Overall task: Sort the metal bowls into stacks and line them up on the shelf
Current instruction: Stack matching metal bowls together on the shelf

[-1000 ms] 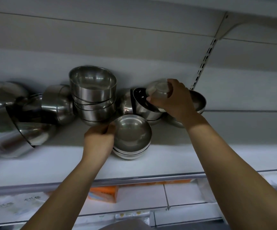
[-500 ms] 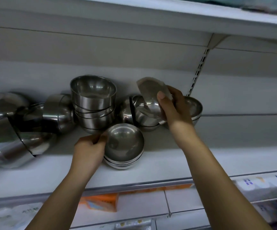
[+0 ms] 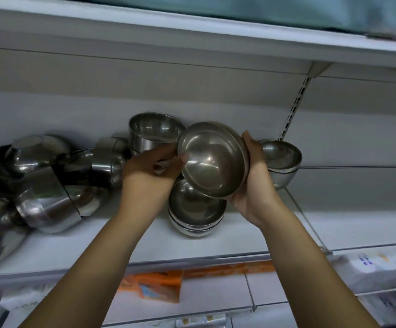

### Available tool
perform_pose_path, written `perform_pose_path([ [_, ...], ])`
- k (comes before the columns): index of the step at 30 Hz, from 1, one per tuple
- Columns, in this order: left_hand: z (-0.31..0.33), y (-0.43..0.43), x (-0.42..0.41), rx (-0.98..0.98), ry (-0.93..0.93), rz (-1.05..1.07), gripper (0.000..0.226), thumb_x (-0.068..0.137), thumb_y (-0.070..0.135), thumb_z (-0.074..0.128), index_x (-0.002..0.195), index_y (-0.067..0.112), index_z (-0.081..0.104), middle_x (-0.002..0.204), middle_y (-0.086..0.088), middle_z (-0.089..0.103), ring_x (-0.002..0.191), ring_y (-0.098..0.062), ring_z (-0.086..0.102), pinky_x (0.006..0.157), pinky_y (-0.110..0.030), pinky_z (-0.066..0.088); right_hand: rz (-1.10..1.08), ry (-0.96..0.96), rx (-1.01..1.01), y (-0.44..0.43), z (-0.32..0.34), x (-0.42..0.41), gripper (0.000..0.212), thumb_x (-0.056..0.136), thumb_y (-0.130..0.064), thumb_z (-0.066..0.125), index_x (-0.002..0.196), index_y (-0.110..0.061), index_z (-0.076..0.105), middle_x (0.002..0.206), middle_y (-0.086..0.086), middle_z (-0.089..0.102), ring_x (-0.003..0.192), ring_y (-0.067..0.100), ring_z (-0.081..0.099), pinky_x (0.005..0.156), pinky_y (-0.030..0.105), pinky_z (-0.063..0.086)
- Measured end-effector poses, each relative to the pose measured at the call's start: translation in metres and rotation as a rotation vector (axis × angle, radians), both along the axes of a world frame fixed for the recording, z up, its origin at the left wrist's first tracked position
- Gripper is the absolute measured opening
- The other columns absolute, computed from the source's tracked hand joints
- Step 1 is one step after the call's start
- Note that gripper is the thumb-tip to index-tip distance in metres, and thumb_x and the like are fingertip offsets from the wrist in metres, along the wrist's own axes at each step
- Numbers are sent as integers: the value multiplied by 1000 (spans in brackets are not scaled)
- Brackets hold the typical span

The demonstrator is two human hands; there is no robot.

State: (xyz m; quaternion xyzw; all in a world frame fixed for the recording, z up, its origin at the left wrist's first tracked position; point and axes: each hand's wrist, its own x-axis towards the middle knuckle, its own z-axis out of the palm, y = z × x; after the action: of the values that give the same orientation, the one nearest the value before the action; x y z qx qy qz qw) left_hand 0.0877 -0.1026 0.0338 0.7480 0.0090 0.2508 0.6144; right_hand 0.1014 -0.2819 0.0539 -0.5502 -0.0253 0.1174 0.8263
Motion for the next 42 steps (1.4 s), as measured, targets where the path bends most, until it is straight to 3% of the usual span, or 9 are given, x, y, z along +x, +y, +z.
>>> perform_pose_path([
  [4,-5,11,1,59,-49,91,14,88,16,79,85,30,78,69,27,70,70,4,68,70,-9,50,19,-8,-111,5,-1,-7,51,103,-55,36,118,-23,72,116,6,76,111,24,71,89,47,58],
  [9,-18,23,-4,192,23,166,5,85,16,78,81,16,81,67,4,72,69,-11,69,68,-21,49,-175,-203,-444,9,-13,-13,52,78,-81,57,110,-42,71,109,-18,75,110,7,68,101,38,52],
  [12,-22,23,-6,268,77,140,6,84,13,76,79,14,81,66,2,71,68,-10,66,63,-15,44,-229,-375,-602,13,-22,-18,25,95,-54,56,115,-42,64,102,-26,71,101,-11,62,88,10,47],
  [16,-29,22,-3,294,124,154,9,85,18,75,79,14,80,68,-2,72,69,-20,68,64,-17,42,-296,-394,-648,16,-42,-15,29,106,-39,43,120,-29,66,107,-19,70,101,-14,60,82,2,41],
  [20,-36,20,-4,299,89,144,13,88,20,74,78,13,80,67,-6,72,69,-24,68,67,-25,48,-369,-356,-771,12,-55,-9,33,108,-40,39,104,-27,68,88,-16,70,84,-8,62,75,12,45],
  [25,-45,9,-8,293,72,92,15,96,24,68,96,14,79,84,1,71,73,-10,61,66,-12,42,-451,-316,-822,12,-67,-7,48,108,-39,40,85,-4,65,72,17,66,73,31,61,69,41,48],
  [30,-58,0,-13,257,44,12,19,100,22,61,114,18,73,113,3,66,102,-11,57,84,-10,41,-451,-238,-851,15,-79,-4,49,107,-36,45,64,-14,53,47,-7,47,55,15,43,59,31,33],
  [37,-70,-12,-17,41,178,-76,25,105,27,51,129,19,52,100,21,62,88,21,57,72,0,41,-400,-225,-743,17,-86,-3,53,101,-46,52,58,-16,52,45,-2,42,53,14,38,58,31,34],
  [42,-72,-10,-20,-81,182,41,22,104,28,54,123,18,51,100,19,61,88,12,57,70,-2,41,-310,-229,-756,24,-84,-6,62,99,-55,50,54,-16,35,47,-2,33,55,15,34,59,34,30],
])
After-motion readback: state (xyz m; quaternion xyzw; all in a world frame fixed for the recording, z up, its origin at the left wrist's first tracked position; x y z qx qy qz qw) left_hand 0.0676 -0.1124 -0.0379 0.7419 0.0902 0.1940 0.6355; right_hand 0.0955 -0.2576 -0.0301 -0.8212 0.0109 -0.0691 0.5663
